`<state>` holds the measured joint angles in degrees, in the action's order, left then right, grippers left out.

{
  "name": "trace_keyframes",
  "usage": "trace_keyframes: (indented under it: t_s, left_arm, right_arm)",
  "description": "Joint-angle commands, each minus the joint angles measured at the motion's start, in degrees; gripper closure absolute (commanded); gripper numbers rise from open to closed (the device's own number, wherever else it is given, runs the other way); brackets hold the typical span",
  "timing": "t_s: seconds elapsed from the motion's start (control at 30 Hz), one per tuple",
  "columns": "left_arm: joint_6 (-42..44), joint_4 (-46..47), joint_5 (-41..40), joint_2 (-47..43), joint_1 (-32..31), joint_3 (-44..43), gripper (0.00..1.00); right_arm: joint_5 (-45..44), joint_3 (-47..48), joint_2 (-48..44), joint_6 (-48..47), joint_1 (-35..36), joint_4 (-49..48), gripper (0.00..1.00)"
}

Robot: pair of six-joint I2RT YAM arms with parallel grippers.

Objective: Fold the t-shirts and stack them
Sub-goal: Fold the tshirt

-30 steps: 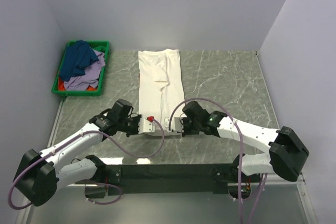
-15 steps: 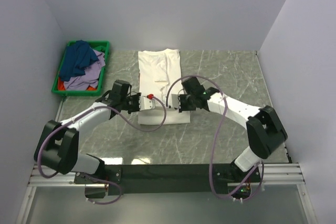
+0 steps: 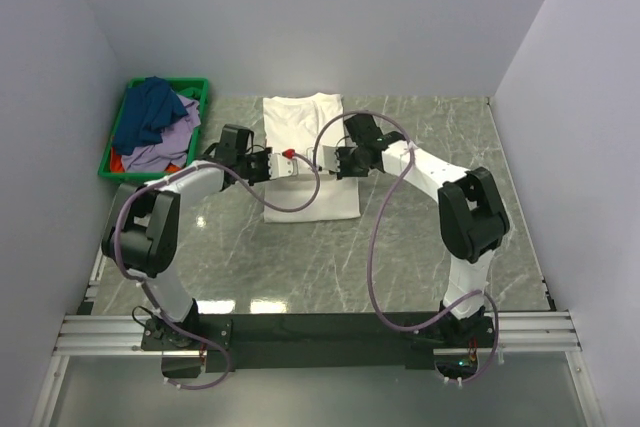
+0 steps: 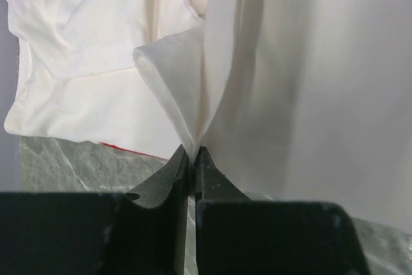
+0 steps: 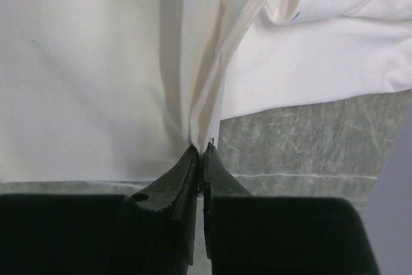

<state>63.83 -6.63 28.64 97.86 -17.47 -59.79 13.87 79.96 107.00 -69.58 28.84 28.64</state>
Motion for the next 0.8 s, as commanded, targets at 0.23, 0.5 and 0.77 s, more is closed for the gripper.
trace_keyframes:
  t_s: [0.23,0.5,0.77]
  left_arm:
    - [2.4,0.7,1.0,7.4,2.0,-9.2,0.90]
    - [-1.1,-1.7,-0.6,7.2,3.4,-11.1,0.70]
    - [-9.6,-7.2,-0.1,-2.6,5.9,-6.9,0.55]
  right_arm:
    - [0.7,9.1,6.4,-2.8,-2.1,0.3,1.00]
    - [-2.8,10.7,6.2,3.4,-2.6,-8.8,0.60]
    - [-2.5,10.0,-1.4,10.3,-5.5,-3.3,0.52]
